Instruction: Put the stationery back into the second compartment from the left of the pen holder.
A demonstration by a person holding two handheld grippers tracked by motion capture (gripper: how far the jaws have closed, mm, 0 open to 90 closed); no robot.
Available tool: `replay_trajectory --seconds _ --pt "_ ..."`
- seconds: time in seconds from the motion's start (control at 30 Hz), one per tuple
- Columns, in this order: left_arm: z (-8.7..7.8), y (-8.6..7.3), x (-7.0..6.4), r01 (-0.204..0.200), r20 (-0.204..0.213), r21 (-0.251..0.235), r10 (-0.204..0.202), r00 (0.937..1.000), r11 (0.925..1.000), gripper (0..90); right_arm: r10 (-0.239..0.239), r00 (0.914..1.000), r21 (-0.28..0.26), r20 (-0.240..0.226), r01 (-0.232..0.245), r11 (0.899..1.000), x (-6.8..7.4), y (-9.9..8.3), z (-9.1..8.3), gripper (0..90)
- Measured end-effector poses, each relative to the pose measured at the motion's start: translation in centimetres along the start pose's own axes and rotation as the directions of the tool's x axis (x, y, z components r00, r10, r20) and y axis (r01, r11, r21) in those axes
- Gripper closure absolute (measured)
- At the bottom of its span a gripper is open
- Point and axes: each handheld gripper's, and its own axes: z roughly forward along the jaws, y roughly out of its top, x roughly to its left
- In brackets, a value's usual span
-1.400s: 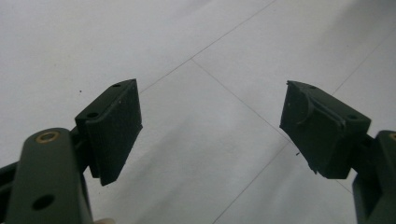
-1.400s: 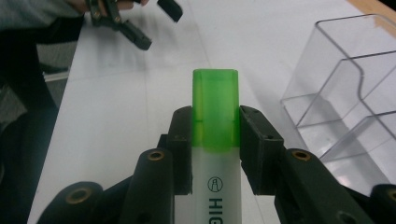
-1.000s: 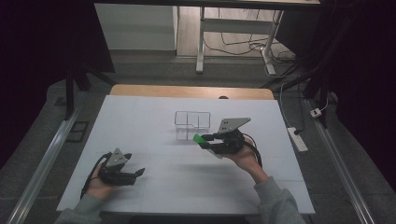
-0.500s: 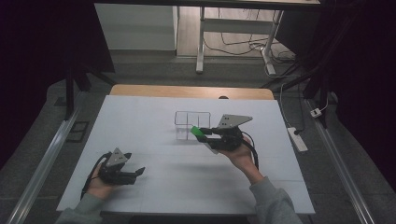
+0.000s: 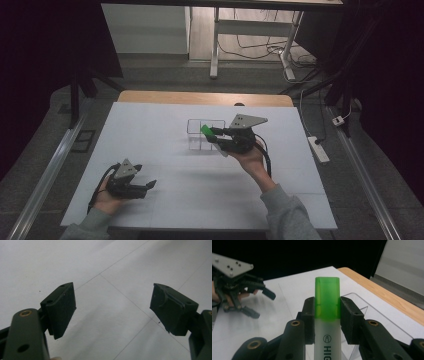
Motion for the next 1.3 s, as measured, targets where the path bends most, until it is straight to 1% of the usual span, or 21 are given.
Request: replay_trajectory --seconds 0.03,0.07,0.17,0.27,0.3,0.37,0.4,0.53,0.57,0.6,0.63,0.67,0.8,0.9,1.0,1.2,1.3 --pt "0.0 0.0 0.0 -0.002 0.0 0.002 0.002 1.0 1.0 20.6 0.0 1.0 0.0 0.0 0.0 1.0 0.0 0.0 0.0 67.5" --pt "0.0 -0.1 0.0 0.0 0.001 0.002 0.0 1.0 1.0 20.6 0.007 0.9999 -0.003 0.011 -0.007 1.0 -0.2 0.2 0.4 67.5" --pt "0.1 -0.1 0.0 -0.001 0.001 0.006 0.001 1.0 1.0 20.6 0.017 0.9996 -0.01 0.023 -0.017 1.0 -0.5 0.4 0.7 67.5" --pt "0.2 -0.1 -0.1 -0.013 -0.003 0.016 0.013 0.9999 0.9998 20.6 0.026 0.9992 -0.018 0.03 -0.026 1.0 -0.7 0.5 0.9 67.5" --pt "0.3 -0.1 -0.2 -0.019 -0.003 0.022 0.019 0.9998 0.9996 20.5 0.04 0.9986 -0.026 0.035 -0.039 0.999 -1.0 0.6 1.0 67.5" --pt "0.4 -0.1 -0.2 -0.025 -0.004 0.027 0.025 0.9997 0.9993 20.5 0.042 0.9984 -0.03 0.038 -0.041 0.999 -1.1 0.6 1.1 67.5" --pt "0.4 -0.1 -0.3 -0.025 -0.004 0.029 0.025 0.9997 0.9993 20.5 0.048 0.9976 -0.031 0.05 -0.047 0.998 -1.3 0.7 1.1 67.5" --pt "0.4 -0.1 -0.2 -0.023 -0.004 0.03 0.023 0.9997 0.9993 20.5 0.076 0.9949 -0.055 0.067 -0.073 0.996 -2.0 0.8 1.2 67.5" --pt "0.4 -0.1 -0.2 -0.023 -0.004 0.03 0.023 0.9997 0.9993 20.5 0.076 0.9949 -0.055 0.067 -0.073 0.996 -2.0 0.8 1.2 67.5" --pt "0.4 -0.1 -0.2 -0.023 -0.004 0.03 0.023 0.9997 0.9993 20.5 0.092 0.993 -0.062 0.073 -0.088 0.994 -2.3 1.0 1.3 67.5" --pt "0.4 -0.1 -0.2 -0.022 -0.003 0.031 0.022 0.9997 0.9993 20.5 0.092 0.993 -0.062 0.073 -0.088 0.994 -2.3 1.0 1.3 67.5" --pt "0.4 -0.1 -0.2 -0.022 -0.003 0.03 0.022 0.9998 0.9993 20.5 0.101 0.9914 -0.069 0.084 -0.095 0.993 -2.7 1.1 1.4 67.5" --pt "0.4 -0.1 -0.2 -0.021 -0.002 0.033 0.021 0.9998 0.9993 20.4 0.102 0.99 -0.077 0.097 -0.094 0.993 -3.1 1.3 1.7 67.5" --pt "0.4 -0.2 -0.1 -0.019 -0.001 0.034 0.019 0.9998 0.9992 20.5 0.122 0.9877 -0.086 0.098 -0.113 0.99 -3.6 1.6 2.3 67.5" --pt "0.4 -0.2 -0.1 -0.019 -0.002 0.034 0.019 0.9998 0.9993 20.5 0.122 0.9872 -0.086 0.103 -0.113 0.99 -3.9 1.8 2.8 67.4" --pt "0.5 -0.2 -0.2 -0.024 -0.003 0.038 0.024 0.9997 0.999 20.5 0.14 0.984 -0.095 0.11 -0.129 0.987 -4.5 2.0 4.1 67.4" --pt "0.5 -0.2 -0.2 -0.024 -0.002 0.041 0.024 0.9997 0.9989 20.5 0.137 0.9838 -0.093 0.116 -0.127 0.988 -4.6 2.1 4.5 67.4"
